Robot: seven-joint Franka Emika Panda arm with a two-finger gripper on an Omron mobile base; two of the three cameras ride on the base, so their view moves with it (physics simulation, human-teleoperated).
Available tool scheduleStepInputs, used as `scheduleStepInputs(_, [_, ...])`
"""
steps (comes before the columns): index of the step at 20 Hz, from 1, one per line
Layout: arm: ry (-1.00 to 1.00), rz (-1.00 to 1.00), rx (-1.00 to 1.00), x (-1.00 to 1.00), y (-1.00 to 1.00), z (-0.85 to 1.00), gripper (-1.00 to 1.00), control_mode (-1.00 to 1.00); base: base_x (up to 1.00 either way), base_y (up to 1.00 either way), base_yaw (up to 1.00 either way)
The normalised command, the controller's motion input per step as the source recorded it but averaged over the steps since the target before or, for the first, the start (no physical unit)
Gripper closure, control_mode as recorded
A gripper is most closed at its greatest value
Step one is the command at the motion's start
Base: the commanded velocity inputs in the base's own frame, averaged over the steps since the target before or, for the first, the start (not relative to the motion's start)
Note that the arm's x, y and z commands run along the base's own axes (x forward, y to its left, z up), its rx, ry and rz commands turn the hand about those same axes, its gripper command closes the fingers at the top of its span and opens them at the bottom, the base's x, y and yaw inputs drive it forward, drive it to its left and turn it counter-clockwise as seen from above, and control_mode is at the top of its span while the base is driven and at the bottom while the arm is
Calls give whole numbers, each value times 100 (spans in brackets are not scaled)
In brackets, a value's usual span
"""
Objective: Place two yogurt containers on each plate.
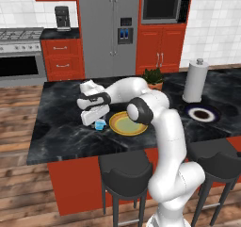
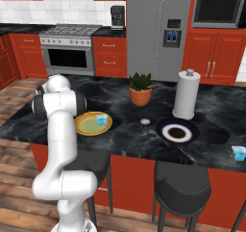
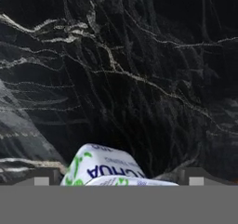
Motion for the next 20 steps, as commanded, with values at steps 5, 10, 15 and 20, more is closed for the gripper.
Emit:
scheduleStepInputs(5, [0,0,0,0,0,-6,100,-100,0,0,0])
scheduleStepInputs(10, [0,0,0,-1,0,-2,100,-100,0,0,0])
scheduleStepInputs(15, [0,0,0,-1,0,4,100,-100,0,0,0])
scheduleStepInputs(20, [0,0,1,-17,-1,45,100,-100,0,0,0])
